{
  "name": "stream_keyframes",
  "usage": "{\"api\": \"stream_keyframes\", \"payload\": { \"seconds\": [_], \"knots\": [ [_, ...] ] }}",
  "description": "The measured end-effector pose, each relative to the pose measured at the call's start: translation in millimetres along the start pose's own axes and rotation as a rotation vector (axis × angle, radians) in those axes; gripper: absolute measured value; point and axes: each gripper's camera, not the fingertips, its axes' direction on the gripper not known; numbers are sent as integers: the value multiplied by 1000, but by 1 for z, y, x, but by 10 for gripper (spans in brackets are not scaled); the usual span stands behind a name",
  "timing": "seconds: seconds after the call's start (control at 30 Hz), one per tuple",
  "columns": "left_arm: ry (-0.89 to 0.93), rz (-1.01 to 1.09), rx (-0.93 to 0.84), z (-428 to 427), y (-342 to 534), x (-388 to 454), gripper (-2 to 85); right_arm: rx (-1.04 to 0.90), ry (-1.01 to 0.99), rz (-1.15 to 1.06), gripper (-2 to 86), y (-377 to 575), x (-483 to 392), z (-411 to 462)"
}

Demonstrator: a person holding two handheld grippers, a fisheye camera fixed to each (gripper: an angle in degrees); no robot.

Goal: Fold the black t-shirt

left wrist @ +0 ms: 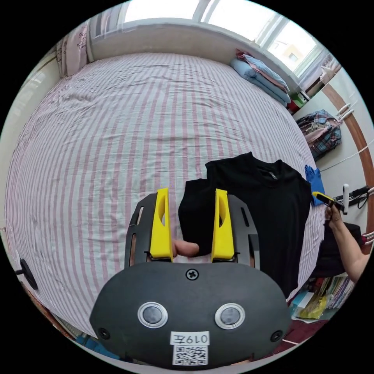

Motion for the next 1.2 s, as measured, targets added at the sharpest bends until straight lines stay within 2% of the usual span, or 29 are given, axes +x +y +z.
{"api": "stream_keyframes", "payload": {
  "seconds": [0.13, 0.2, 0.27, 0.37, 0.43, 0.47, 0.53, 0.63, 0.7, 0.8, 0.9, 1.03, 1.2],
  "knots": [
    [-11, -19, 35, -5, 38, 8, 128, 53, -223, 210, 97, 40, 22, 21],
    [-8, -10, 46, -4, 49, 20, 120, 33, -220, 194, 79, 43, 11, 35],
    [17, -18, 63, 0, 58, 33, 108, 21, -201, 174, 10, 40, -1, 43],
    [42, 20, 69, 8, 59, 52, 96, 101, -10, 47, 0, 30, -47, 27],
    [30, 81, 66, 14, 58, 68, 89, 52, 249, -230, 4, 27, -118, 37],
    [21, 117, 58, 21, 56, 76, 87, 43, 291, -291, 8, 30, -134, 42],
    [25, 142, 32, 33, 51, 84, 84, 15, 306, -457, 43, 44, -176, 61],
    [40, 160, -4, 56, 43, 90, 77, -29, 254, -492, 82, 55, -191, 75],
    [18, 183, -40, 73, 39, 94, 73, -15, 252, -484, 83, 62, -190, 73],
    [29, 190, -74, 93, 37, 97, 64, 30, 168, -347, 82, 65, -161, 61],
    [78, 222, -51, 96, 38, 112, 62, 49, 83, -208, 95, 70, -123, 59],
    [182, 245, -84, 116, 49, 138, 66, 11, -6, -161, 108, 85, -105, 76],
    [148, 254, -159, 154, 67, 152, 59, 87, 114, -134, 87, 80, -112, 97]
  ]
}}
